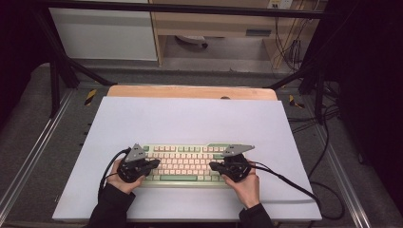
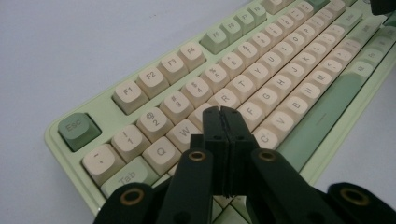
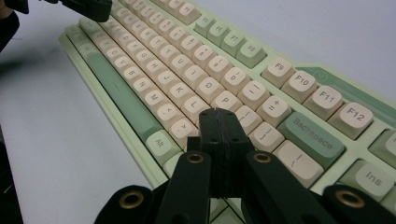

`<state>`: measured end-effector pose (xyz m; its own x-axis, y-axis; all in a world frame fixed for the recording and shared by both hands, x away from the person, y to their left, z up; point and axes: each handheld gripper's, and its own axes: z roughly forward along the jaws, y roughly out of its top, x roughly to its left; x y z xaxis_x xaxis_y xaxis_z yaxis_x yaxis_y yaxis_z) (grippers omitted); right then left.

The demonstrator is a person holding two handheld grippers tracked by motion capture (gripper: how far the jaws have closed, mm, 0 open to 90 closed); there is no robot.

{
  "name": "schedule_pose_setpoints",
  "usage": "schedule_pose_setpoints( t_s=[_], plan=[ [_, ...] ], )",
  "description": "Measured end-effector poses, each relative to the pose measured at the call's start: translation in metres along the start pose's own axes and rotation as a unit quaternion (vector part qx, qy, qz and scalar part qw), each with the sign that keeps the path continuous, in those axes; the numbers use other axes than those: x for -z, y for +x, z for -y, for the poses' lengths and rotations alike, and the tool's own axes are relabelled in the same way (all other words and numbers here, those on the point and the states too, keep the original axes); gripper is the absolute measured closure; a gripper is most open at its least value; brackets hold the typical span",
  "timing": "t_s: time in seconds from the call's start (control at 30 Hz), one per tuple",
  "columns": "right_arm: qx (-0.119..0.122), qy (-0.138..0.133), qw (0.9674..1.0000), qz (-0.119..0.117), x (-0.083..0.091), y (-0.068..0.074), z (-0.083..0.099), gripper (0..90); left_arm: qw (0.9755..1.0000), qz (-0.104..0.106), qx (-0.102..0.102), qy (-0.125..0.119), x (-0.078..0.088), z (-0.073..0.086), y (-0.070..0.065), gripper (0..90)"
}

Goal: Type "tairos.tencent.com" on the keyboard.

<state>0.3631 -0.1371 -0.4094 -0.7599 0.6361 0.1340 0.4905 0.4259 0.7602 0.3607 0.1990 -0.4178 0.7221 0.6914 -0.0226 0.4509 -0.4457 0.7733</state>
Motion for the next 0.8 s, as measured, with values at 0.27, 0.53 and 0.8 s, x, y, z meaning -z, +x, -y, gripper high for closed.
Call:
schedule_pose_setpoints(
  t_s=[0.27, 0.53, 0.8],
  plan=[
    [0.003, -0.002, 1.0, -0.003, 0.0007, 0.0017, 0.0014, 90.0, 1.0, 0.001, 0.003, 0.004, -0.0057, 0.0029, 0.0009, 89.3],
    [0.003, -0.004, 1.0, -0.004, 0.0008, 0.0025, 0.0018, 90.0, 1.0, 0.001, 0.004, 0.006, -0.008, 0.0071, 0.0024, 89.3],
    [0.004, -0.002, 1.0, -0.006, 0.0, 0.0034, 0.0024, 90.0, 1.0, 0.001, -0.001, 0.006, -0.0099, 0.0082, 0.0015, 89.5]
  ],
)
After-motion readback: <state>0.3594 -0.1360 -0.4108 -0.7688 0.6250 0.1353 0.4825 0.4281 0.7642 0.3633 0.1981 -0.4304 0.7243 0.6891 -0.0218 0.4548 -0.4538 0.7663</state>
